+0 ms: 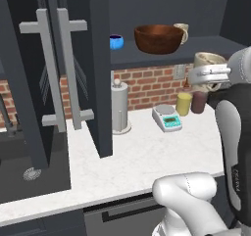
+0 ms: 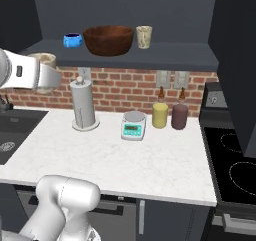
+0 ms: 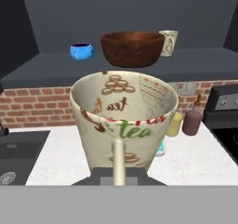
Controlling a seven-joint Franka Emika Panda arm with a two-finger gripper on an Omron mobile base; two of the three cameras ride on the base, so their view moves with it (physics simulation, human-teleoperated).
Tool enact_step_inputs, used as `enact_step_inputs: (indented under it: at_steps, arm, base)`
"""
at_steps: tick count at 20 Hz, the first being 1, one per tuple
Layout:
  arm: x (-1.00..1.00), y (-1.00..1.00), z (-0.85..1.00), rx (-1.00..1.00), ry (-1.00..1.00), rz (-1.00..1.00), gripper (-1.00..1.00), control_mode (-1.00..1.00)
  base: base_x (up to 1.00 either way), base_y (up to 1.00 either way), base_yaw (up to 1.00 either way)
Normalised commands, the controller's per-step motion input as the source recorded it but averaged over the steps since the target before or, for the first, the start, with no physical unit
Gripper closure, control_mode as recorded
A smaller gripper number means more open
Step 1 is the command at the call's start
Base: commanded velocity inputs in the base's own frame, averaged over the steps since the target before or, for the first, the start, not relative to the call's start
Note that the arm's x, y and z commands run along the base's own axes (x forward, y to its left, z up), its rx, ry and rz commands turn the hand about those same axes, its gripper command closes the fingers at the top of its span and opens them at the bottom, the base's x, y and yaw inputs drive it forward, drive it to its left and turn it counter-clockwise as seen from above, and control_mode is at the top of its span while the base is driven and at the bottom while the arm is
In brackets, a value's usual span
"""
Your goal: Gather all objects into one cabinet and sort the glasses and bowls to opposite sides.
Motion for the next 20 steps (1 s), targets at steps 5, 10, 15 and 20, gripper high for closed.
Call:
enact_step_inputs:
  at_steps: [5,10,15,20]
  arm:
    - [0.39,0.6,-0.02,0.0,0.03,0.03,1.0,-1.0]
    - [0.39,0.53,0.0,0.0,0.01,0.05,1.0,-1.0]
    - [0.51,0.34,0.0,0.01,0.01,0.03,1.0,-1.0]
    - [0.59,0.01,0.0,0.03,0.0,0.0,1.0,-1.0]
  base:
    - [0.0,0.0,0.0]
    - [0.0,0.0,0.0]
    - [0.0,0.0,0.0]
    - [0.0,0.0,0.0]
